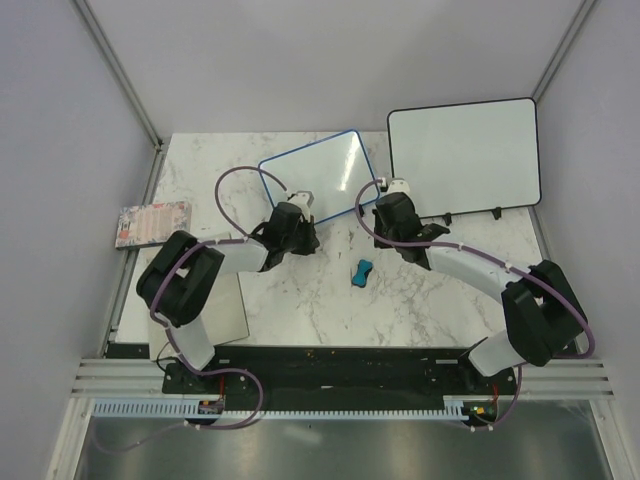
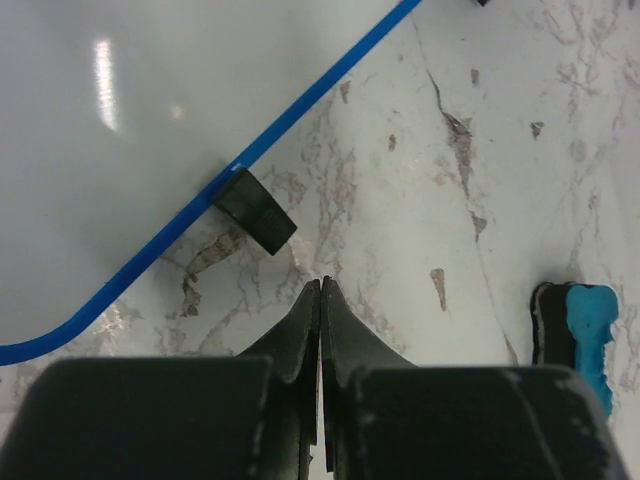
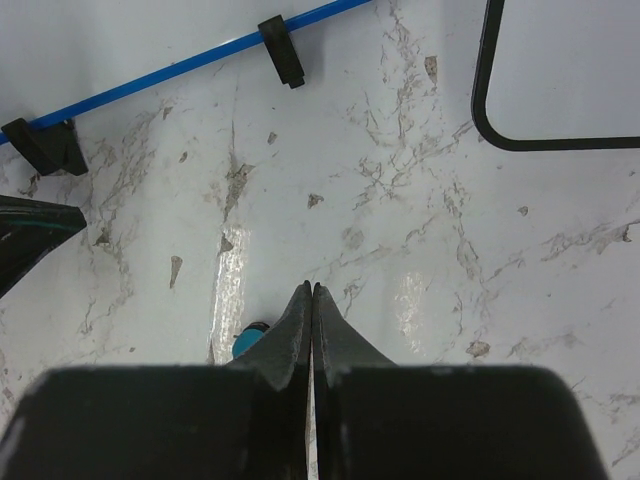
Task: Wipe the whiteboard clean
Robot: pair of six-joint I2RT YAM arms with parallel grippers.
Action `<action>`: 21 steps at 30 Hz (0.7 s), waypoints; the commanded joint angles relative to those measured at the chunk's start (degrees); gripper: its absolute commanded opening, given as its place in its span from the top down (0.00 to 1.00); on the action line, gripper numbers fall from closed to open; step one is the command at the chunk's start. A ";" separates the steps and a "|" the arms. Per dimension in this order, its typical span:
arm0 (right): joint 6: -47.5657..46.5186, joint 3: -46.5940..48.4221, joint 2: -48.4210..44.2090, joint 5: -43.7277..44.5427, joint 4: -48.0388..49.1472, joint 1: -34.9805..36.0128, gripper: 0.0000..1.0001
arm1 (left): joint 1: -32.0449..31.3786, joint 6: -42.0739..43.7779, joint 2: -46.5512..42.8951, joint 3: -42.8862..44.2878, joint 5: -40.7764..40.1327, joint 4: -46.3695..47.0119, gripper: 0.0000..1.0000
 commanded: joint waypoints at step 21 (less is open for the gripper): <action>-1.05 -3.07 -3.16 -2.65 2.24 -2.00 1.00 | 3.48 2.88 8.35 11.01 -17.48 -6.58 0.98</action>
